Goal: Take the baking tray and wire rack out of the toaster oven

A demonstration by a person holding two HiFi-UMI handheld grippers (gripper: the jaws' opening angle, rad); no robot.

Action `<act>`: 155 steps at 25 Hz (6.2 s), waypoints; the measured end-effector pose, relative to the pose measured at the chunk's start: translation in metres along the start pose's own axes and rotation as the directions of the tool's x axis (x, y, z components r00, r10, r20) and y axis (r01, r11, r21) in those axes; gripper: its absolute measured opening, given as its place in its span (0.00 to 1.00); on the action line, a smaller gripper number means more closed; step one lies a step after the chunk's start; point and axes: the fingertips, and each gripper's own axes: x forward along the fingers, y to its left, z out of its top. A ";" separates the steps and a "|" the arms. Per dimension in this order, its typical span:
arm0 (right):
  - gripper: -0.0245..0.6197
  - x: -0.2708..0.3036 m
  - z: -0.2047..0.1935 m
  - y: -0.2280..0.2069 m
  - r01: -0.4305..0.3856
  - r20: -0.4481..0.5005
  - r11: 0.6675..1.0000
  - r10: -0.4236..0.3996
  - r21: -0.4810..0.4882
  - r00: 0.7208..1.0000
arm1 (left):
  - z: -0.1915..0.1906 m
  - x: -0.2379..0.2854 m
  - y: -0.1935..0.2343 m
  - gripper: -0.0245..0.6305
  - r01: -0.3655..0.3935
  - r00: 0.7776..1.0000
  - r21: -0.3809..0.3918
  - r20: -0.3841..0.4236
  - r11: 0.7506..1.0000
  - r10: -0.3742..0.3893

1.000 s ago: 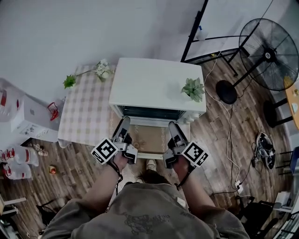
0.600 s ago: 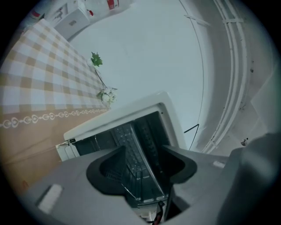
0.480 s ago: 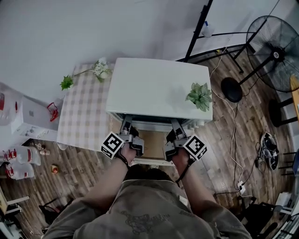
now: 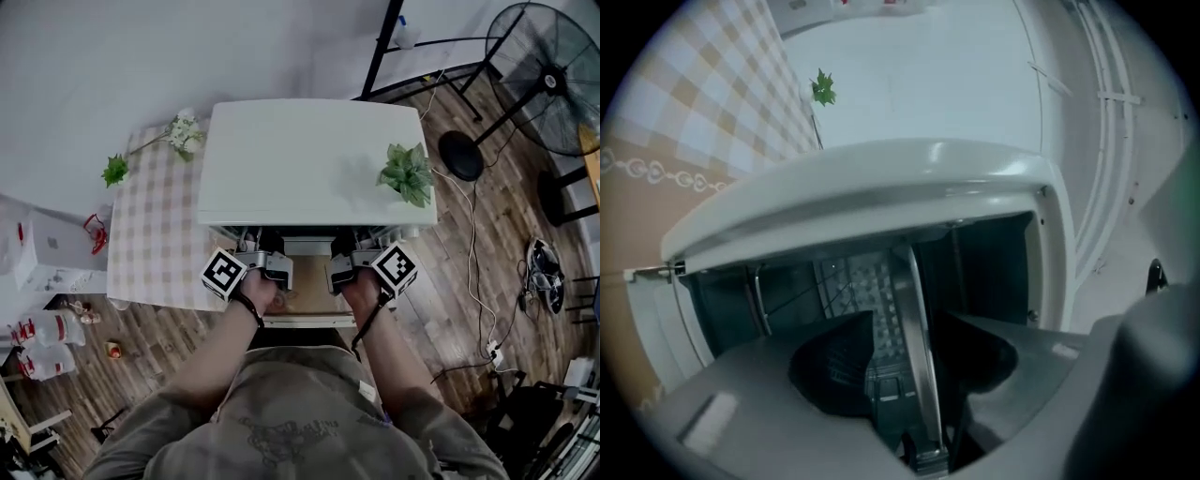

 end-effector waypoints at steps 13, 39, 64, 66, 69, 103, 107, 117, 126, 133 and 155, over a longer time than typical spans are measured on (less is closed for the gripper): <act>0.32 0.030 0.011 0.008 -0.116 0.092 0.993 0.113 0.027 0.989 | 0.009 0.029 -0.010 0.23 0.112 0.990 0.009 0.091 0.994 -0.112; 0.15 -0.051 -0.024 0.010 -0.018 0.011 0.995 0.017 0.093 1.000 | -0.014 -0.056 -0.006 0.11 -0.043 0.999 -0.021 0.020 0.999 0.044; 0.11 -0.167 -0.076 0.010 0.182 -0.112 0.974 -0.168 0.134 0.979 | -0.046 -0.171 -0.022 0.06 -0.205 0.977 -0.086 -0.081 0.975 0.198; 0.11 -0.175 -0.080 0.008 0.196 -0.127 0.972 -0.179 0.132 0.976 | -0.048 -0.180 -0.018 0.06 -0.224 0.972 -0.080 -0.088 0.971 0.217; 0.11 -0.184 -0.086 0.008 0.208 -0.144 0.971 -0.190 0.119 0.971 | -0.050 -0.189 -0.021 0.06 -0.221 0.974 -0.105 -0.084 0.970 0.213; 0.14 -0.145 -0.283 0.071 0.079 -0.719 0.997 -0.062 -0.011 0.693 | 0.089 -0.359 -0.052 0.05 -0.268 0.860 -0.144 0.410 0.953 0.304; 0.14 -0.134 -0.311 0.079 0.045 -0.780 0.999 -0.037 -0.011 0.625 | 0.104 -0.381 -0.056 0.06 -0.245 0.825 -0.147 0.487 0.958 0.286; 0.14 -0.092 -0.358 0.084 0.017 -0.831 0.999 -0.052 -0.051 0.554 | 0.153 -0.392 -0.033 0.06 -0.281 0.747 -0.178 0.577 0.943 0.331; 0.16 -0.005 -0.405 0.077 -0.007 -0.836 0.993 -0.094 -0.116 0.540 | 0.238 -0.356 0.011 0.06 -0.331 0.720 -0.185 0.585 0.925 0.374; 0.19 0.060 -0.439 0.078 -0.070 -0.841 0.984 -0.104 -0.166 0.530 | 0.294 -0.330 0.041 0.06 -0.307 0.692 -0.240 0.608 0.921 0.389; 0.20 0.241 -0.491 -0.013 0.063 -0.731 0.959 -0.252 -0.276 0.634 | 0.420 -0.214 0.188 0.08 -0.394 0.684 -0.299 0.536 0.869 0.495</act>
